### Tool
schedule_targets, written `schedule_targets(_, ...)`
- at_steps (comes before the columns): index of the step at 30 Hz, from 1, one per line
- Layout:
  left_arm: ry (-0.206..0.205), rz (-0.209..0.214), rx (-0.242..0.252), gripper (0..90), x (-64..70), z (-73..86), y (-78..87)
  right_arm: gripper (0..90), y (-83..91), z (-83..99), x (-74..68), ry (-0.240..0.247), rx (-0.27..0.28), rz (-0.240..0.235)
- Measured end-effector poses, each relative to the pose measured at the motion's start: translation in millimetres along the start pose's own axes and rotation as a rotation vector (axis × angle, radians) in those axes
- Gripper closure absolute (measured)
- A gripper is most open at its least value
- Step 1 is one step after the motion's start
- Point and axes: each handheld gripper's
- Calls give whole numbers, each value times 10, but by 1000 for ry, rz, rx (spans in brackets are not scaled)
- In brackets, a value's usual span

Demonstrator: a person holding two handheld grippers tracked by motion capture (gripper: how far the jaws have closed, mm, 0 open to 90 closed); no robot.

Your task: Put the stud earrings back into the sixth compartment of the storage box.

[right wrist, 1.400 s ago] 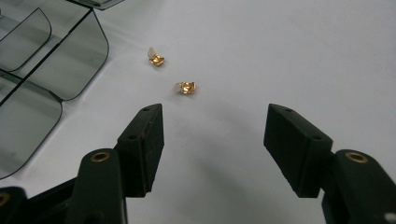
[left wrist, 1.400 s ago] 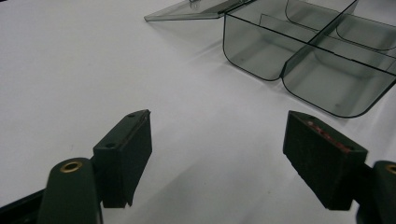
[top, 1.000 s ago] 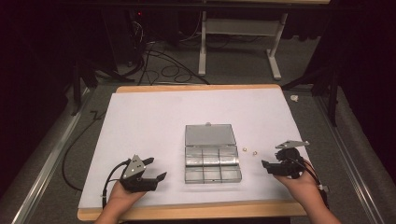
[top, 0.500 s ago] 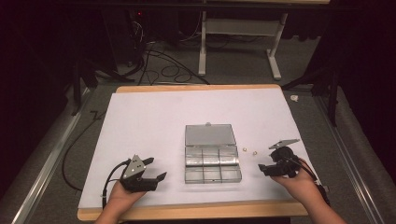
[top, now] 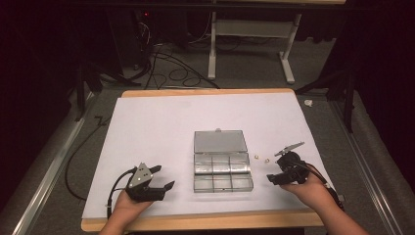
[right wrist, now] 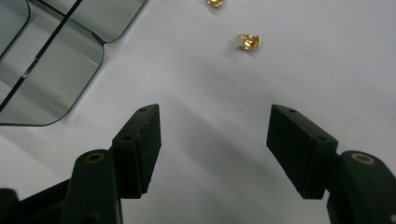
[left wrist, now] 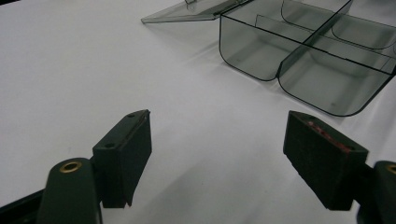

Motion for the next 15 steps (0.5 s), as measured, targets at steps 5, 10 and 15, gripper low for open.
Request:
schedule_targets(5, 1, -1, -1, 244, -2, 0, 1, 355, 23, -66, 7, 4, -36, 7)
schedule_targets(10, 1, -1, 1, 244, 0, 1, 1, 358, 22, -119, 12, 13, -58, -2)
schedule_targets(15, 2, 1, 2, 243, -1, 1, 2, 372, 33, -174, 7, 19, -77, -1)
Point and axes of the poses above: each handheld gripper's, and its own axes: y roughly backward along the jaws, z roughly out of its underside, x roughly to its right
